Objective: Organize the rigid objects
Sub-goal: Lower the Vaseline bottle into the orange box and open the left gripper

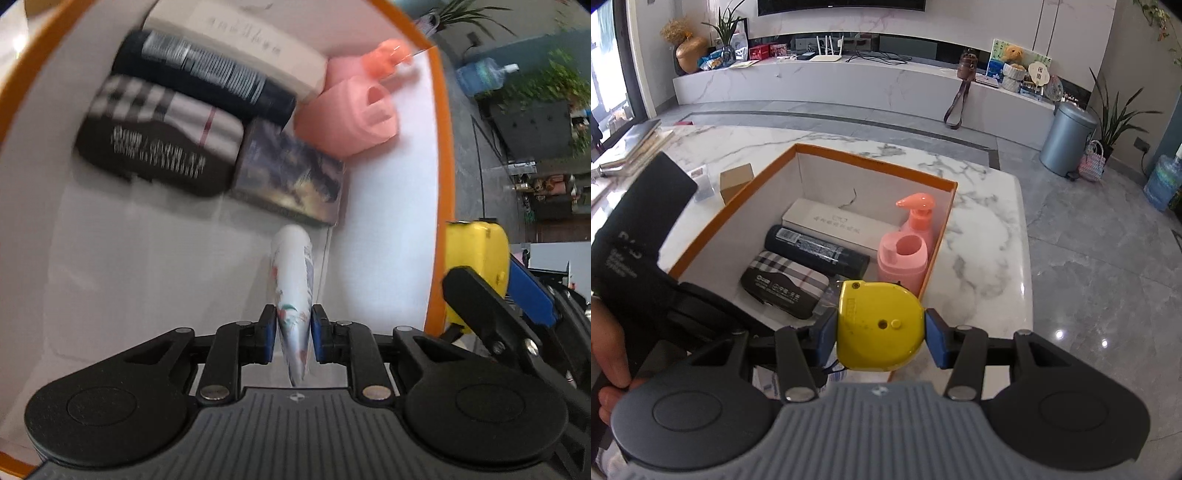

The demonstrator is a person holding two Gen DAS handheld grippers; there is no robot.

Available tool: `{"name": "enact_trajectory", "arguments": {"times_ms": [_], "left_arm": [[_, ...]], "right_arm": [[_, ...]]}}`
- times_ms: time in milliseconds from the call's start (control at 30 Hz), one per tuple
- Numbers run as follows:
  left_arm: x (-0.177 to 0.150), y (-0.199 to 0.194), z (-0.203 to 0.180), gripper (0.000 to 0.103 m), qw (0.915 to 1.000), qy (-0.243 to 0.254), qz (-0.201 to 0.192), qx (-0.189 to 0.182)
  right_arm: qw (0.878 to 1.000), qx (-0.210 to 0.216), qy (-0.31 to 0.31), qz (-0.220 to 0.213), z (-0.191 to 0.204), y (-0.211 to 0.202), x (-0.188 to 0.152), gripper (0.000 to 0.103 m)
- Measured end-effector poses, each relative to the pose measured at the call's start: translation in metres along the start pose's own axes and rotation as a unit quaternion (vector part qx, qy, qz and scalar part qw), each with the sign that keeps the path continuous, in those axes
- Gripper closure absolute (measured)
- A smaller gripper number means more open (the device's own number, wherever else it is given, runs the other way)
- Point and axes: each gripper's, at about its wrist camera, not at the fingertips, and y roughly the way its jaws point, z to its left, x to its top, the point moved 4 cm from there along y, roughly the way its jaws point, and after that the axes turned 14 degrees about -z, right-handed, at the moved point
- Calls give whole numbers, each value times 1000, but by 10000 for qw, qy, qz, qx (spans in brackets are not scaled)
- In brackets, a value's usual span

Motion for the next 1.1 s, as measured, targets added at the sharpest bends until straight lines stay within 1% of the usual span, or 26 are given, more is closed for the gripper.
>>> {"name": "enact_trajectory", "arguments": {"times_ms": [67,100,133,167,200,267,300,333,400,467,500,567,633,733,833,867,900,933,967,1033,1100], "left_arm": [[1,1,2,74,9999,-3,83,99],[3,1,2,71,9998,87,117,166],[4,0,2,64,9993,221,170,242],[4,0,1,54,9985,371,218,331],[5,-1,0,52,9971,567,263,442],[5,-4,-5,44,9930,998,233,589],[6,-5,-8,44,9894,1273,216,656],[6,-6,-11,44,9861,1485,217,714],[7,-6,-18,44,9746,2044,280,872],[8,-1,-20,53,9644,2404,376,1038],[9,2,-19,55,9603,2519,445,1109],[10,10,-18,63,9587,2574,556,1078],[11,17,-17,68,9604,2524,627,998],[13,26,-20,68,9632,2487,626,803],[11,32,-25,73,9626,2530,679,694],[10,34,-25,77,9649,2444,714,642],[9,36,-25,77,9670,2371,751,553],[8,37,-26,77,9666,2410,720,484],[6,37,-28,77,9638,2545,677,409],[2,38,-34,78,9555,2869,602,321],[-1,40,-39,78,9486,3102,601,199]], "right_arm": [[10000,-11,80,0,0,-1,-1,52],[10000,-6,92,1,0,-3,-2,52],[10000,1,86,3,1,-3,-2,52],[10000,5,75,3,2,-4,-3,52],[10000,17,66,-1,3,-5,-3,52],[10000,21,68,-9,5,-5,-3,52],[10000,15,61,-15,5,-4,-3,52],[10000,0,66,-13,6,-4,-3,52],[10000,10,50,-3,7,-3,-3,52],[10000,13,18,-6,8,-3,-4,52],[10000,4,-9,-10,9,-3,-4,52],[10000,-23,-28,-24,9,-3,-3,52],[10000,-32,-7,-31,7,-3,-4,52],[10000,-31,12,-19,6,-3,-5,52],[10000,-30,-39,25,7,-1,-7,52],[10000,-36,-52,48,7,-1,-7,52],[10000,-60,-42,64,6,0,-8,52],[9999,-103,-51,72,5,0,-8,52],[9999,-136,-44,69,4,0,-7,52],[9999,-155,6,65,1,0,-7,52],[9998,-203,34,66,-2,-1,-7,52]]}}
